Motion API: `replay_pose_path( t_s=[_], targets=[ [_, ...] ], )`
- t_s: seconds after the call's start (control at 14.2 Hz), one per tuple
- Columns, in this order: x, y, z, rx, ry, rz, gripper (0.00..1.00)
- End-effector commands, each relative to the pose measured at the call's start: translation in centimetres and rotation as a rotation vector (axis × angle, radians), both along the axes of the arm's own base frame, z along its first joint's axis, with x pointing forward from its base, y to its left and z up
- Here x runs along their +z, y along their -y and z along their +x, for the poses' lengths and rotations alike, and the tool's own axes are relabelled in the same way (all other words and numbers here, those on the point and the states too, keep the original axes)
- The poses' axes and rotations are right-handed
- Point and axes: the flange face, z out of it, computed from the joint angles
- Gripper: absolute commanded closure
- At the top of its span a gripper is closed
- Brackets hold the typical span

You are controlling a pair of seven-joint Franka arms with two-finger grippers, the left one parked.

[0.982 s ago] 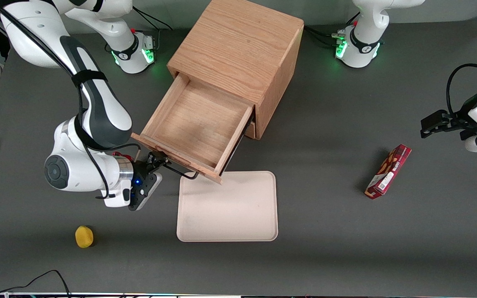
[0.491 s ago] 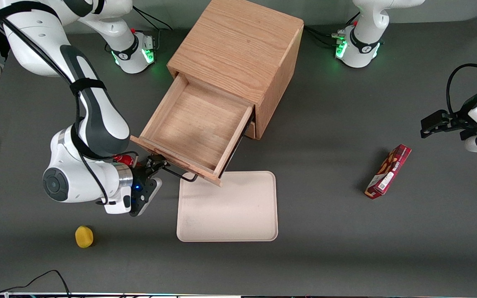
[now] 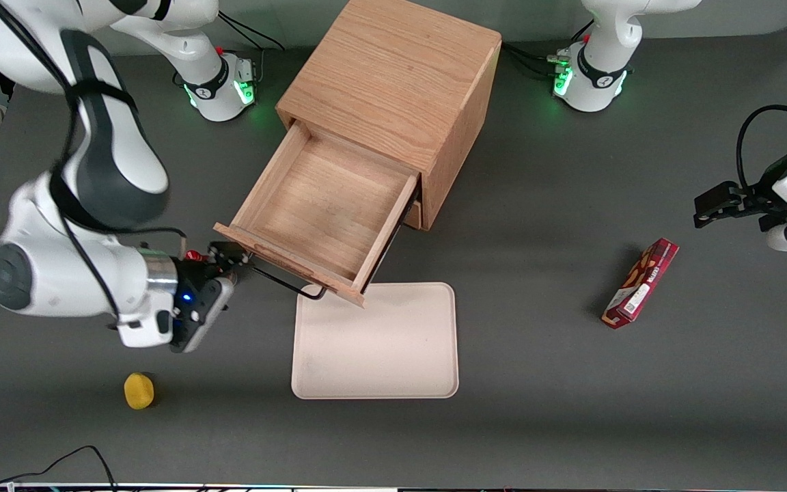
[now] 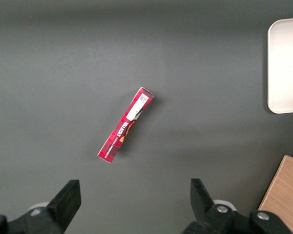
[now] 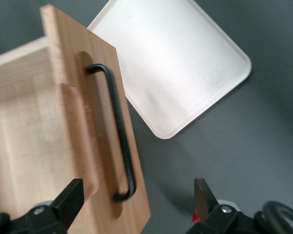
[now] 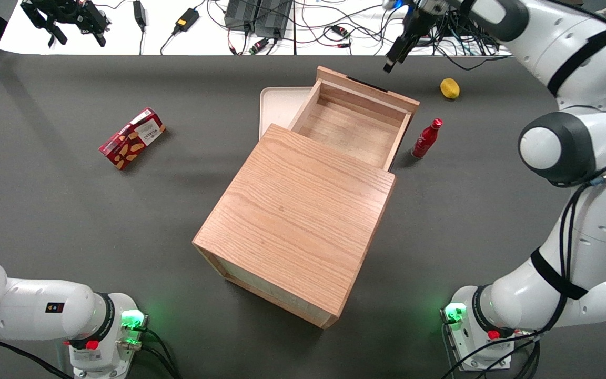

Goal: Open upper drawer

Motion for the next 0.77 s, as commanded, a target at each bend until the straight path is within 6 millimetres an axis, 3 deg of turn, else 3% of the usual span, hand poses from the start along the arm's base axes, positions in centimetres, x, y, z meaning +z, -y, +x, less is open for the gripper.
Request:
replay_pose_path(
  t_s=[0.0, 0.14, 0.28, 0.42, 0.49, 0.63, 0.7],
  targets=[
    [8.6, 0.3, -4.1, -0.184, 0.041, -0.112, 0.0],
    [13.6, 0.9, -7.5, -0.374, 0.01, -0.183, 0.0],
    [16.5, 3.0, -9.7, -0.491, -0.015, -0.221, 0.0],
    [18.2, 8.6, -11.1, -0.677, -0.052, -0.277, 0.0],
    [19.0, 10.5, -11.8, -0.72, -0.037, -0.295, 0.0],
    [19.9, 12.7, -14.6, -0.764, -0.039, -0.305, 0.0],
    [19.3, 13.5, -16.4, -0.777, -0.041, -0.324, 0.0]
  ],
)
